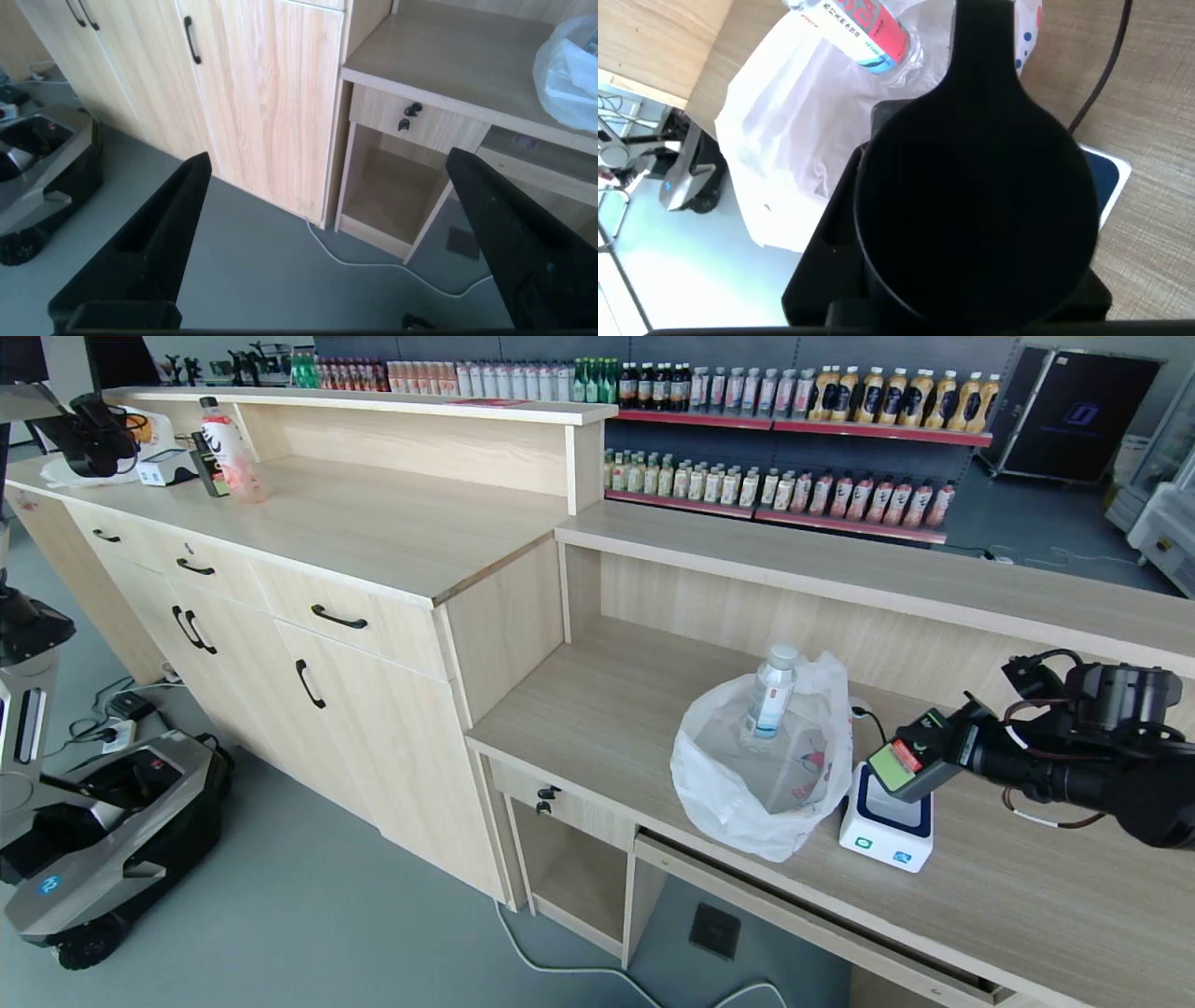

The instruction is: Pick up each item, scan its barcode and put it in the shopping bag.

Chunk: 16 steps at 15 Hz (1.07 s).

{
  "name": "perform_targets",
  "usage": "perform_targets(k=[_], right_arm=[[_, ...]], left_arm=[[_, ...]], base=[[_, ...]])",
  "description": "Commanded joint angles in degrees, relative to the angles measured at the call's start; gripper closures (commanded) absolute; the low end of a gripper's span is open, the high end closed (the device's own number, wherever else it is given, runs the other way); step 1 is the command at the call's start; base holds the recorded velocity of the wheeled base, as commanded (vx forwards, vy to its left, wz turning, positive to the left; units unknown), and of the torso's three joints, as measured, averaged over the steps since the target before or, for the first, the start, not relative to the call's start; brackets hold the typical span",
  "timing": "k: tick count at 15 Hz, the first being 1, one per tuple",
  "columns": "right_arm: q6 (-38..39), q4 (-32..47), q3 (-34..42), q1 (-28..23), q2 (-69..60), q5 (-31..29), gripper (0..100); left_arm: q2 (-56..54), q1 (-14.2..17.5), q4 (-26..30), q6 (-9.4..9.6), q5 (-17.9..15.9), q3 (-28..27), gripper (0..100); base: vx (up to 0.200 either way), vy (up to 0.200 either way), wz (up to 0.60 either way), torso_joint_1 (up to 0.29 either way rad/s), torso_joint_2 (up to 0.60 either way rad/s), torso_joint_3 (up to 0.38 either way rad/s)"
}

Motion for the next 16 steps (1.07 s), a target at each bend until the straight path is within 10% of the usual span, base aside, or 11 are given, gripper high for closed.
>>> perform_targets(k=[1, 16], right_arm=[[-2.1, -1.3, 0.7, 0.1, 1.9, -0.3, 100], [-3.6, -5.5, -0.6, 0.3, 6.9, -1.8, 100]], left_arm=[[0.0, 0.0, 0.0, 0.00, 0.0, 0.0, 0], [0.0, 0.0, 0.0, 0.00, 0.0, 0.0, 0]], base=[[0.000, 0.000, 0.00, 0.000, 0.00, 0.000], [0.000, 0.000, 0.00, 0.000, 0.00, 0.000]])
